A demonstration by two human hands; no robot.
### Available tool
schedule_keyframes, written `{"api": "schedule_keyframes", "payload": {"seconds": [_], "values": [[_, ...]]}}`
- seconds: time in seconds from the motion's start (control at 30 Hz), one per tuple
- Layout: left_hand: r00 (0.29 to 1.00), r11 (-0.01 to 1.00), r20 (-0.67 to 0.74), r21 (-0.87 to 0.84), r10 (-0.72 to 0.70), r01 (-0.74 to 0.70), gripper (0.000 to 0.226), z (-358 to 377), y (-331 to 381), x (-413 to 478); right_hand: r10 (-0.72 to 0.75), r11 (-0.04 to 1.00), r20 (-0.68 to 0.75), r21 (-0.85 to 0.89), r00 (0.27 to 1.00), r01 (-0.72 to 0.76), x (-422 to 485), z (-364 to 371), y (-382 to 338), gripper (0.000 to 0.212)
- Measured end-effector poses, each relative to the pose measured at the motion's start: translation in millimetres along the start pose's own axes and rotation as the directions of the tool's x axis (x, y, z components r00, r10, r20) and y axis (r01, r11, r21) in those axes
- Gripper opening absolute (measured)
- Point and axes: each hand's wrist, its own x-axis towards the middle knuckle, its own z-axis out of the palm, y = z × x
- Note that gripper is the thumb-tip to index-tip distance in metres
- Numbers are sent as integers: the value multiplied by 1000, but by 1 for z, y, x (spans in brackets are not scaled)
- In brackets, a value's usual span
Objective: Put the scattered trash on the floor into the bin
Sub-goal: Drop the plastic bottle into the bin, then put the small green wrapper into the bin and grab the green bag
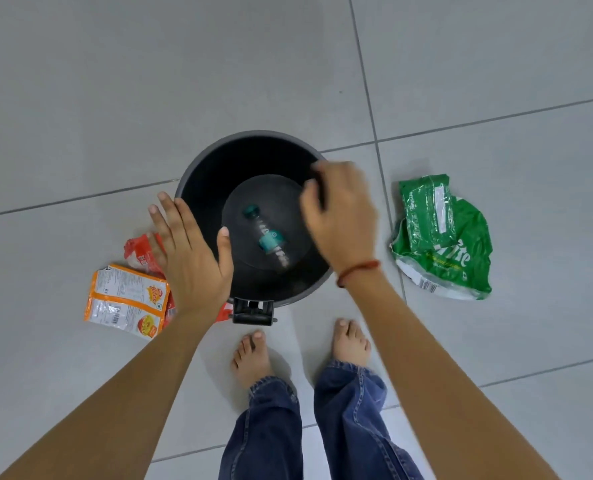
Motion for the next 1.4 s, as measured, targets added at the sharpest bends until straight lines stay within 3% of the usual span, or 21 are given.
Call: {"api": "schedule_keyframes", "payload": {"seconds": [0.03,0.07,0.13,0.17,0.2,0.27,0.3,0.37,0.43,0.5,0.6,0.7,0.83,0.93,1.0,1.07,1.17,1.27,1.4], "values": [[1000,1000,2,3,-3,3,71,0,0,0,19,1000,-143,0,990,-19,4,-14,13,24],[1000,1000,4,5,-2,2,71,1,0,0,87,996,-195,-8,977,-90,8,-24,32,24],[1000,1000,-2,-5,3,-3,72,2,0,0,361,930,-99,-36,927,-366,13,-29,82,35],[1000,1000,-9,-12,3,-3,72,3,-1,1,530,844,-4,-102,848,-527,14,-26,113,48],[1000,1000,-19,-18,1,-1,72,4,-1,1,689,718,72,-202,722,-666,12,-23,142,65],[999,1000,-40,-18,-1,0,73,8,-3,1,883,467,133,-362,451,-807,8,-19,189,98],[999,1000,-48,-16,1,-2,73,7,-3,1,924,382,142,-400,355,-833,7,-20,204,108],[998,1000,-64,-13,7,-8,74,9,-3,2,947,306,210,-362,243,-880,6,-15,222,119],[997,1000,-75,-25,7,-9,73,11,-3,1,920,319,334,-331,206,-888,3,2,224,125],[996,999,-87,-46,10,-14,73,11,-2,1,902,368,372,-396,220,-841,-1,25,214,122],[996,999,-85,-45,5,-9,73,10,-2,1,875,474,327,-419,358,-774,-9,57,190,85],[998,1000,-66,-20,1,-2,72,9,-1,1,826,555,280,-246,489,-795,-12,62,166,53],[1000,1000,-21,10,-15,15,72,6,1,1,745,664,75,10,662,-748,-9,26,127,51],[1000,1000,-1,7,-5,5,72,2,0,1,454,890,-34,56,890,-452,-15,-22,71,51],[1000,1000,2,-4,-3,3,72,1,0,1,191,982,-3,-9,982,-191,-26,-42,27,62],[1000,999,6,-39,-2,2,69,0,-1,1,32,995,104,-96,994,-22,-37,-38,-3,71],[1000,992,2,-123,20,-20,64,-2,-3,1,-7,953,352,-281,936,113,-40,-2,-20,79],[1000,988,-15,-152,23,-25,60,1,-4,2,167,877,580,-456,797,148,-31,40,-13,75],[999,991,-35,-130,8,-12,59,3,-5,1,327,790,706,-569,628,228,-20,82,1,85]]}}
